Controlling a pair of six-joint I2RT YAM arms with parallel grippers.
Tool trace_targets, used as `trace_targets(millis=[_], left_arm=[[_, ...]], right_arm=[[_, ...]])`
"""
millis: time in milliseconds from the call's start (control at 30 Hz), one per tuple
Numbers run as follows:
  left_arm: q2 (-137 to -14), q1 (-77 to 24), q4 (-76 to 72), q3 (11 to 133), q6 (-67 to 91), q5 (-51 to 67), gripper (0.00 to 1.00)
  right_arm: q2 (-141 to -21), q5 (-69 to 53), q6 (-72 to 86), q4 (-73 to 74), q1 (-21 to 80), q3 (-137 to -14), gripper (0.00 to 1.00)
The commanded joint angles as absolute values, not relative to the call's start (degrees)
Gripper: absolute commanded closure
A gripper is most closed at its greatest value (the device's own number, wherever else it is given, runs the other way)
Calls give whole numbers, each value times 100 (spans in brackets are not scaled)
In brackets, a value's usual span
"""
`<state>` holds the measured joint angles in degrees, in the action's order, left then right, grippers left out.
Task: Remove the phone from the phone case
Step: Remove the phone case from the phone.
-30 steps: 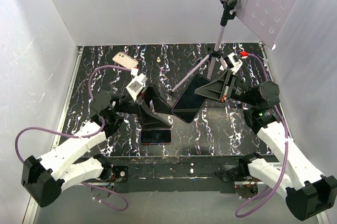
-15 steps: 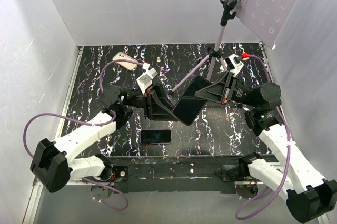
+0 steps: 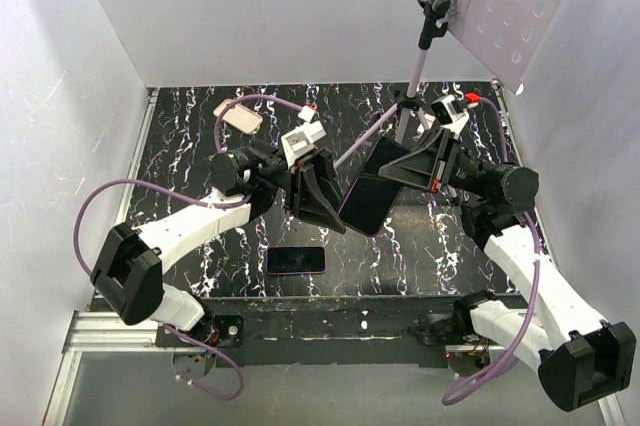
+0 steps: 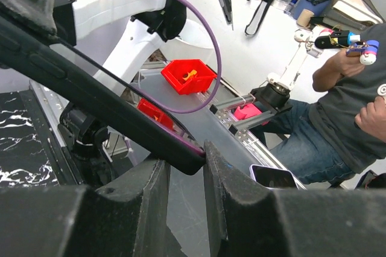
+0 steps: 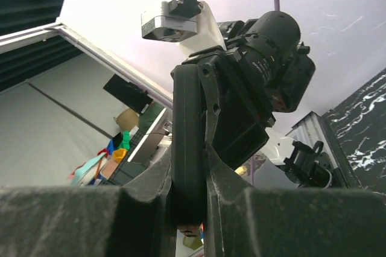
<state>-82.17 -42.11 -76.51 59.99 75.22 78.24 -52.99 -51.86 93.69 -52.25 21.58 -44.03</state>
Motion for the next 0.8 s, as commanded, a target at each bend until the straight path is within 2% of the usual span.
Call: trace_targets(millis=[0,233,433,533,600,667,767], left_arm=[[-8551,-4315,-8824,6231,7304,7497,100],[-8727,-4315,-8588,6275,7173,7234,100],[-8535,-4237,-6639,6039,5759,6900,100],[-8219,-4157,-4089,6021,3917,6208,100],[-8017,-4157,-2093,6221,2755,5277,100],[-7937,-4149,-1479,6214,2759,4540,100],[-7753,-4157,-2099,5802,3408,4211,97]], right_arm=[[-5396,-5063,10774,-6810,2399,-4526,99],[-5484,-4816,10977,-7127,2513,-4562,99],[-5388,-4702,11082,-7171,2514,-4605,99],[-5388,-4615,11232,-7260,2522,-4676,99],[-5318,-4518,11171,-7137,2514,-4650,99],[-5239,-4387,11005,-6997,2522,-4562,99],[-5124,-4272,10496,-6620,2522,-4483,99]])
